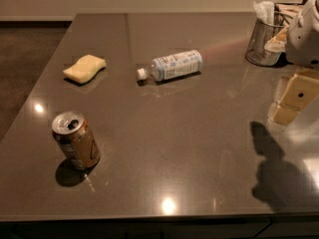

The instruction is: Move orange can near sponge

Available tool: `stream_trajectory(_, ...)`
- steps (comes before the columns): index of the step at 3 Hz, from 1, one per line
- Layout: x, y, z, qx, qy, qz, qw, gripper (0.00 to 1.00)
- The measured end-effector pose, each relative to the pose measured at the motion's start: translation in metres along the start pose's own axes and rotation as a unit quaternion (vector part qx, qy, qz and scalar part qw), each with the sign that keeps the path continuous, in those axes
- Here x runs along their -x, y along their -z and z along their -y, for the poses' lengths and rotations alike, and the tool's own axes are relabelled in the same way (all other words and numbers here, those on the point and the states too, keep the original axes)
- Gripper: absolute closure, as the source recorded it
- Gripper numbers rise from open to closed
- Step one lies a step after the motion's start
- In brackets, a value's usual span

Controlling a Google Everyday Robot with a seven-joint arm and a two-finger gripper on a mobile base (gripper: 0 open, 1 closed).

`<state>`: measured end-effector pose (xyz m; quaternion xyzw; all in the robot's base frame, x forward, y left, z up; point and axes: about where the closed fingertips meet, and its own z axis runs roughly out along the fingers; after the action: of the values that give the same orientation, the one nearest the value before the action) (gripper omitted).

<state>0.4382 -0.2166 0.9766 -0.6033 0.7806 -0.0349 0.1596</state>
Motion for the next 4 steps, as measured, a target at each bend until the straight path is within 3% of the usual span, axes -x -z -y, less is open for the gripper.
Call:
stream_trajectory(2,0.009,0.007,0.004,0.005,-0.008,0.014,0.9999,0.00)
stream_trajectory(3,0.034,0.004,-0.011,0.028,0.005,0.051,0.9983,0.00)
stream_trajectory(4,0.070,-0.004,-0.041,0.052,0.038,0.098,0.9931,0.00)
